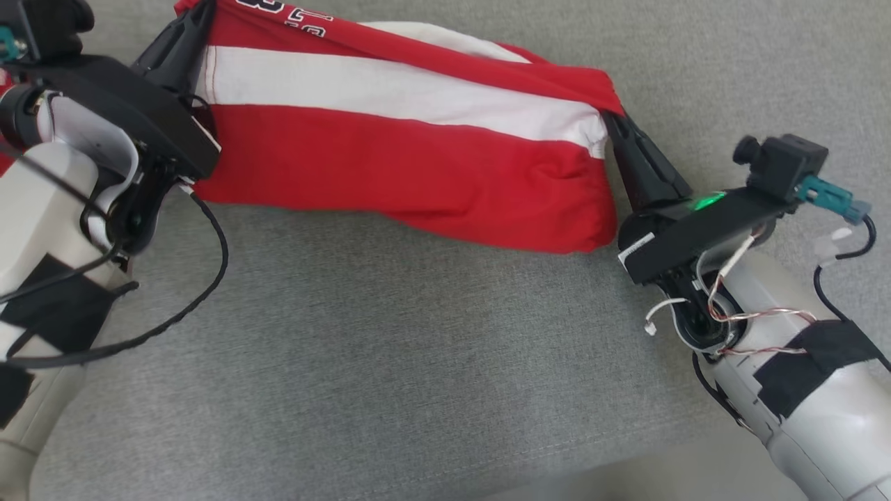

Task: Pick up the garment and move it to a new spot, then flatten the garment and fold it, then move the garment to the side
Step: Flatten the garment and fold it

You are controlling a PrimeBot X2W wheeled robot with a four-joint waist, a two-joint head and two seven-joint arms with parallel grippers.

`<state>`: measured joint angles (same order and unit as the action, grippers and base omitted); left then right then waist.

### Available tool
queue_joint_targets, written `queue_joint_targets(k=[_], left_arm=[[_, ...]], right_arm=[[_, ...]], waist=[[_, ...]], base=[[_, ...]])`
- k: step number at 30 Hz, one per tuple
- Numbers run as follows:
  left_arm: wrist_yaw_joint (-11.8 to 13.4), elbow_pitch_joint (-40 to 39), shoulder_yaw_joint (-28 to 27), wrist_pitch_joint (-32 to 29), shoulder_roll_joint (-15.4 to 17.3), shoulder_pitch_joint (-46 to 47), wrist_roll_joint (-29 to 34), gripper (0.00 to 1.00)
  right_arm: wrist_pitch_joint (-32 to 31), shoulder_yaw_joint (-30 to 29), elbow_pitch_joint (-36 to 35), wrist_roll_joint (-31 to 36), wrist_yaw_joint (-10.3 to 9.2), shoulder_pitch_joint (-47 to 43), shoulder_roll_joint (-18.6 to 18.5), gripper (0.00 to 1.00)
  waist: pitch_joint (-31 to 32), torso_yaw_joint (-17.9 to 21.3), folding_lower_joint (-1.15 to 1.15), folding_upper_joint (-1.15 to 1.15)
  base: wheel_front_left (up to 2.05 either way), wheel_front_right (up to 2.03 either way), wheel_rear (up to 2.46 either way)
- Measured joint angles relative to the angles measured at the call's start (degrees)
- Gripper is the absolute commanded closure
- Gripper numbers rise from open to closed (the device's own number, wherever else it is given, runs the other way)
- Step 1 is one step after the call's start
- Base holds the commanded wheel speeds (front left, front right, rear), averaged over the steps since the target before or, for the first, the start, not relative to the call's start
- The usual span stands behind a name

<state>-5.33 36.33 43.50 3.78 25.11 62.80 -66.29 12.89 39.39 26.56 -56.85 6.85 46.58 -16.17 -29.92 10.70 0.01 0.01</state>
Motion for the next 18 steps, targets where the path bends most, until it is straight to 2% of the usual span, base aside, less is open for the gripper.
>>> queue_joint_targets(k=[4,5,6,7,8,9,10,11,18], left_arm=[[-0.3,4.1,1.0,-0.5,-1.8,0.9,0.6,1.0],[-0.6,5.0,1.2,-0.5,-2.2,1.1,0.9,1.0],[-0.8,5.8,1.2,-0.5,-2.4,1.4,0.9,1.0],[-0.8,6.6,1.2,-0.5,-2.6,1.6,0.9,0.91],[-0.8,7.3,1.2,-0.5,-2.9,1.8,0.9,0.69],[-1.1,8.1,1.3,-0.4,-3.3,1.9,0.9,0.5],[-1.2,8.6,1.4,-0.1,-3.6,1.9,0.9,0.22],[-1.3,9.2,1.4,-0.1,-3.9,1.9,0.9,0.0],[-1.7,12.0,2.3,1.9,-4.7,2.7,2.0,0.0]], right_arm=[[-0.3,0.4,2.9,0.0,0.04,1.0,0.6,1.0],[-0.3,0.6,3.5,0.0,0.05,1.3,0.8,0.94],[-0.3,0.7,4.0,0.0,0.05,1.5,1.1,0.8],[-0.3,0.9,4.7,0.1,0.05,2.0,1.5,0.61],[-0.2,1.0,5.3,0.2,0.05,2.3,1.7,0.51],[-0.2,1.0,5.7,0.3,0.05,2.5,1.8,0.07],[-0.2,1.1,6.1,0.4,0.19,2.5,1.8,0.0],[-0.2,1.1,6.8,0.4,0.19,2.5,1.9,0.0],[0.4,0.9,9.8,0.4,0.21,2.5,1.8,0.0]], waist=[[-1.1,0.8,0.0,0.0],[-1.2,0.9,0.0,0.0],[-1.3,1.0,0.0,0.0],[-1.4,1.1,-0.01,0.0],[-1.4,1.2,-0.01,0.0],[-1.3,1.2,-0.01,0.0],[-1.2,1.2,0.0,0.0],[-1.1,1.1,-0.01,0.0],[0.6,0.5,-0.01,0.0]], base=[[0.0,0.0,0.0],[0.0,0.0,0.0],[0.0,0.0,0.0],[0.0,0.0,0.0],[0.0,0.0,0.0],[0.0,0.0,0.0],[0.0,0.0,0.0],[0.0,0.0,0.0],[0.0,0.0,0.0]])
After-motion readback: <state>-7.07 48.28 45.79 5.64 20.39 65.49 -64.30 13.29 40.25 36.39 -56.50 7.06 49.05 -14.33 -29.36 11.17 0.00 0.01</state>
